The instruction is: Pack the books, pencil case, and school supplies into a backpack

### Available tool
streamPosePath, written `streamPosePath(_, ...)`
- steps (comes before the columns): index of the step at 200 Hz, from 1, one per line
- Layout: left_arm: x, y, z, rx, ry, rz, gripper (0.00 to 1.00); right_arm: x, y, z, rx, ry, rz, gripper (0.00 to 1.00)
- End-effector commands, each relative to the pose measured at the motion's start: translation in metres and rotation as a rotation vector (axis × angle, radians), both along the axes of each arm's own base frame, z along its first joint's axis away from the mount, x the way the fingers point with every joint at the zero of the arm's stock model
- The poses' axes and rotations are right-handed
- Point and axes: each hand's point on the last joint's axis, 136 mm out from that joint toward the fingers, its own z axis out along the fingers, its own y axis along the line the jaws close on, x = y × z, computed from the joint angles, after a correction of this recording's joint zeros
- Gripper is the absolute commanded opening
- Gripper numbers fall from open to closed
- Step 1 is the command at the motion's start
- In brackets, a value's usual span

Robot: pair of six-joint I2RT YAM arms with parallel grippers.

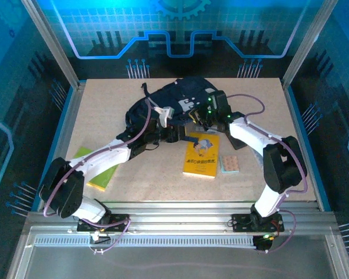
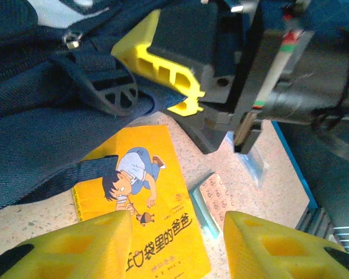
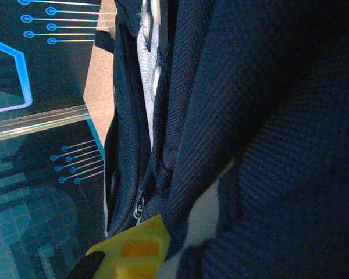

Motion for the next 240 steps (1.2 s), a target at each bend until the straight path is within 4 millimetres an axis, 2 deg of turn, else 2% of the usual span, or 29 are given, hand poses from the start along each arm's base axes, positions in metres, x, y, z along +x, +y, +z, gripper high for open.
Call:
streamPosePath(1, 0.006, -0.010, -0.008, 0.016, -0.029, -0.054, 0.46, 0.013, 0.007, 0.037, 0.068, -0.066, -0.018, 0.00)
streamPosePath(33, 0.025, -0.007, -0.033, 0.080, -0.051, -0.003, 0.47, 0.010, 0.005, 0.042, 0.069, -0.058, -0.005, 0.00)
streamPosePath(52, 0.044, 0.003, -0.035, 0.135, -0.122, 0.068, 0.65, 0.007, 0.005, 0.042, 0.069, -0.053, 0.003, 0.00)
streamPosePath(72, 0.062, 0.010, -0.023, 0.146, -0.219, 0.105, 0.77, 0.004, 0.005, 0.040, 0.072, -0.048, 0.007, 0.00)
streamPosePath(103, 0.090, 0.021, -0.013, 0.089, -0.241, 0.121, 0.76, 0.002, 0.008, 0.042, 0.083, -0.055, 0.039, 0.00)
streamPosePath(142, 0.098, -0.003, 0.014, -0.034, -0.309, 0.008, 0.73, -0.001, 0.010, 0.039, 0.078, -0.049, 0.065, 0.00)
streamPosePath(152, 0.100, -0.008, 0.015, -0.056, -0.316, -0.011, 0.71, -0.002, 0.010, 0.038, 0.081, -0.042, 0.067, 0.00)
streamPosePath(187, 0.105, -0.020, 0.001, -0.086, -0.304, -0.054, 0.69, -0.002, 0.008, 0.036, 0.097, -0.035, 0.062, 0.00)
streamPosePath(211, 0.103, -0.031, 0.006, -0.135, -0.308, -0.124, 0.68, 0.000, 0.009, 0.042, 0.107, -0.048, 0.066, 0.00)
streamPosePath(240, 0.101, -0.044, 0.011, -0.203, -0.279, -0.192, 0.70, 0.003, 0.012, 0.039, 0.135, -0.038, 0.066, 0.00)
